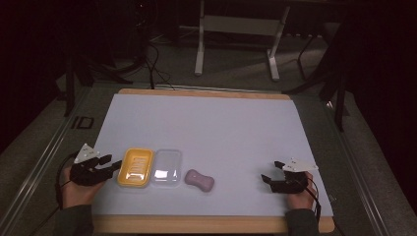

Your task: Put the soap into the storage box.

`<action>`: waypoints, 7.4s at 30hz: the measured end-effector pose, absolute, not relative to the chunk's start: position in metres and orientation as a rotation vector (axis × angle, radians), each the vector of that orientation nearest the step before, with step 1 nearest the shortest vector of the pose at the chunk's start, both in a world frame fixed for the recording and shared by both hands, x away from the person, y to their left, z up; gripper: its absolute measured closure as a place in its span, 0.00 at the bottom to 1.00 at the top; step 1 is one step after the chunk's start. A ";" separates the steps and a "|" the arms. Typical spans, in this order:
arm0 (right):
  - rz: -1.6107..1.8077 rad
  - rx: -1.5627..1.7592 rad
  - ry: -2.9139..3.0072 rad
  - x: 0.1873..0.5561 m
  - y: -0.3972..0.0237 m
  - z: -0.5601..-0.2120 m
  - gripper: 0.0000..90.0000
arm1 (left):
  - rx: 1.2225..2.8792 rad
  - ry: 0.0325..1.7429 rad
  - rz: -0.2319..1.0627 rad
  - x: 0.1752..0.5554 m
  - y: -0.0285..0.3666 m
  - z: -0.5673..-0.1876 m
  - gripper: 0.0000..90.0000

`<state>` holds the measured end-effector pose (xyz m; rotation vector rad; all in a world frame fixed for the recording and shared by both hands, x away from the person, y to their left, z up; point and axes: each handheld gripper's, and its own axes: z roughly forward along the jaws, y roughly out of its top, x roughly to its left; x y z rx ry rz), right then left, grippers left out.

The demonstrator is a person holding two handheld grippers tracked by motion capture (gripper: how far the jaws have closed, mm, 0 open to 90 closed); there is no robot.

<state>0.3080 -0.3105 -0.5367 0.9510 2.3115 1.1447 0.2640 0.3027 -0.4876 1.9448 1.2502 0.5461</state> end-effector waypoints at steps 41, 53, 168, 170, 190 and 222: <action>1.123 0.943 2.307 0.307 -0.309 -0.537 0.23 | 2.087 0.979 0.416 0.276 0.266 -0.461 0.52; 1.127 0.936 2.300 0.306 -0.309 -0.537 0.23 | 2.148 0.889 0.412 0.281 0.242 -0.463 0.51; 1.120 0.930 2.336 0.308 -0.308 -0.537 0.22 | 2.672 0.255 0.303 0.307 0.039 -0.515 0.07; 1.122 0.931 2.336 0.308 -0.308 -0.537 0.22 | 2.669 0.276 0.303 0.309 0.038 -0.515 0.08; 1.121 0.938 2.340 0.308 -0.308 -0.537 0.21 | 2.717 0.491 0.262 0.345 0.042 -0.503 0.35; 1.111 0.926 2.352 0.309 -0.307 -0.538 0.22 | 2.853 0.467 0.047 0.365 0.038 -0.501 0.46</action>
